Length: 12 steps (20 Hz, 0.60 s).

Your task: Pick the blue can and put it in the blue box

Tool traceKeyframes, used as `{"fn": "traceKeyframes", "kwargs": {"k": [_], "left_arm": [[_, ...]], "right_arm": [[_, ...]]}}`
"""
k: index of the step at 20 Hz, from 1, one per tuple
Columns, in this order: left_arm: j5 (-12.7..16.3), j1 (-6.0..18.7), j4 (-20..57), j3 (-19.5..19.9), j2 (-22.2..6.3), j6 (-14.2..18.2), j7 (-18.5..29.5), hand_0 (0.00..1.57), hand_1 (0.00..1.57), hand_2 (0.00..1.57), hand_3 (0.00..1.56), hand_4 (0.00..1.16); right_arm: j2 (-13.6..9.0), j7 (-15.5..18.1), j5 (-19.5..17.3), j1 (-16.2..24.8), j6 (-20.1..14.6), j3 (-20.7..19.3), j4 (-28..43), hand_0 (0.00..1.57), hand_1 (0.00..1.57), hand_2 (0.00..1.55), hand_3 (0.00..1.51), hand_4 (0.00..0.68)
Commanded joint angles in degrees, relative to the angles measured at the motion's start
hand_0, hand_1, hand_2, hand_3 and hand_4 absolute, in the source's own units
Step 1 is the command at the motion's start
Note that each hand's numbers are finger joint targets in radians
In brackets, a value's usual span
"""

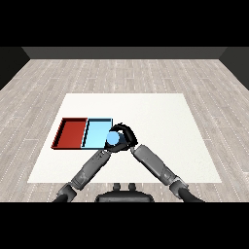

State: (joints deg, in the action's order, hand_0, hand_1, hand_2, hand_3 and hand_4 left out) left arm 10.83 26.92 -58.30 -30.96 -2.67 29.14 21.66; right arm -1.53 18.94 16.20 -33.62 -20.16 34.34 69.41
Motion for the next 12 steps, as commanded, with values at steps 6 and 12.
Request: {"fn": "traceKeyframes", "kwargs": {"k": [6, 12], "left_arm": [[3.7, 3.0, 2.7, -1.3, 2.6, 1.9, 1.7, 0.58, 0.58, 0.71, 0.50, 0.66], [7.2, -1.6, 1.3, 2.7, 2.6, -3.1, 1.2, 1.48, 1.48, 1.46, 1.37, 0.60]], "right_arm": [[1.5, 0.4, 3.6, 0.0, -1.5, 2.2, 0.4, 1.44, 1.44, 1.45, 1.39, 0.591], [1.3, -2.4, 1.7, 1.4, 1.8, -2.0, 3.0, 1.41, 1.41, 1.45, 1.40, 0.552]]}}
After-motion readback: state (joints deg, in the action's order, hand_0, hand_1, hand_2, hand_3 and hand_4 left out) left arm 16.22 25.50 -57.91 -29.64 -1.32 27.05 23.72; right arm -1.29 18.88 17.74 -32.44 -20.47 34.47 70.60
